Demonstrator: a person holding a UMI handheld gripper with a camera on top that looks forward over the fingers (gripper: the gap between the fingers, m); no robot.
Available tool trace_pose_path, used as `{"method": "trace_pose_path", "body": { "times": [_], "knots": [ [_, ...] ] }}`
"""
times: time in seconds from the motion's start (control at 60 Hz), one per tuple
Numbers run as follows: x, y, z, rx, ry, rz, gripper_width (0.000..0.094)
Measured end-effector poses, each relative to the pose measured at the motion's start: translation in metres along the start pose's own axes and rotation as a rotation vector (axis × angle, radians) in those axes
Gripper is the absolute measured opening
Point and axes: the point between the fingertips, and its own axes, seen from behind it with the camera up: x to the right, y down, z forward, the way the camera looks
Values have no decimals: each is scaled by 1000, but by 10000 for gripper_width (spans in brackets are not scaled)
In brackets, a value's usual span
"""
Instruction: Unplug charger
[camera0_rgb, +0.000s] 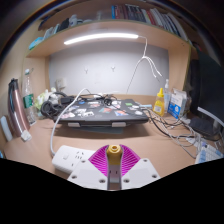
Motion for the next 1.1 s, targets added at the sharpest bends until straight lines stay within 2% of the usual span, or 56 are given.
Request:
{"method": "trace_pose_path", "body": {
  "times": [0.05, 0.117, 0.2, 0.317, 0.433, 0.567, 0.683, 0.867, 0.933, 1.067, 1.1],
  "knots": [
    [-3, -20, -11, 52, -12, 12, 158],
    [5, -80, -44, 198, 12, -2, 156],
    [16, -143, -88, 325, 43, -47, 158],
    [35, -171, -126, 388, 58, -31, 157],
    [57, -133, -125, 293, 61, 3, 160],
    [76, -40, -95, 57, 65, 16, 159],
    [83, 17, -73, -77, 56, 18, 172],
    [84, 52, -49, -212, 34, -5, 212],
    [80, 59, -42, -255, 14, -3, 260],
    [80, 58, -28, -278, 15, -6, 326],
    [80, 59, -24, -280, 14, 0, 394]
  ]
}}
